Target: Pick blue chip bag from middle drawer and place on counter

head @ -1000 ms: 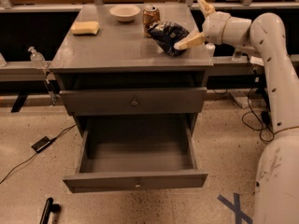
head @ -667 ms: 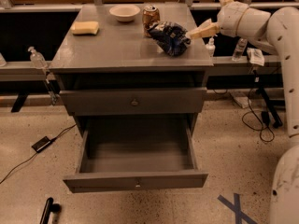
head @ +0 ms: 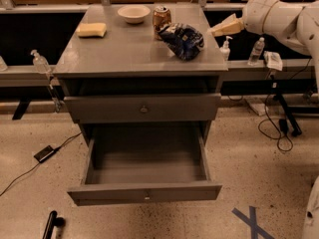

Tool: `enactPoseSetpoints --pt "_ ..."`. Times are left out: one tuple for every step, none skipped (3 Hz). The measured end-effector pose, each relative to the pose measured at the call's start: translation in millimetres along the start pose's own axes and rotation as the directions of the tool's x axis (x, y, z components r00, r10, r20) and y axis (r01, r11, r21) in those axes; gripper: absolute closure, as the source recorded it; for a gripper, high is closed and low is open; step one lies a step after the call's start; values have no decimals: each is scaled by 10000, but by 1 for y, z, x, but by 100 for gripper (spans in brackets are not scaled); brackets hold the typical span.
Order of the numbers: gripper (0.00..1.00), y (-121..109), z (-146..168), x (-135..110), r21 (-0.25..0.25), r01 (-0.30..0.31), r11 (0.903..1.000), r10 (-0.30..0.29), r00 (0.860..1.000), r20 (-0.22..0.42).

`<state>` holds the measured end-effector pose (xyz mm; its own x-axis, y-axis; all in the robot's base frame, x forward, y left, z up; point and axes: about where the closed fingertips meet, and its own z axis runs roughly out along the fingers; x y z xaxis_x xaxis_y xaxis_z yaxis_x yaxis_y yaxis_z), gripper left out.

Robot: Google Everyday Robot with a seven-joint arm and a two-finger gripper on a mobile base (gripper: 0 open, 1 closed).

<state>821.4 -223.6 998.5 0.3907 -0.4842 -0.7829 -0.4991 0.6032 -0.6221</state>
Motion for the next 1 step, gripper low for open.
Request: enactPoseSetpoints --pt "0 2 1 1 -19 14 10000 -14 10000 -80"
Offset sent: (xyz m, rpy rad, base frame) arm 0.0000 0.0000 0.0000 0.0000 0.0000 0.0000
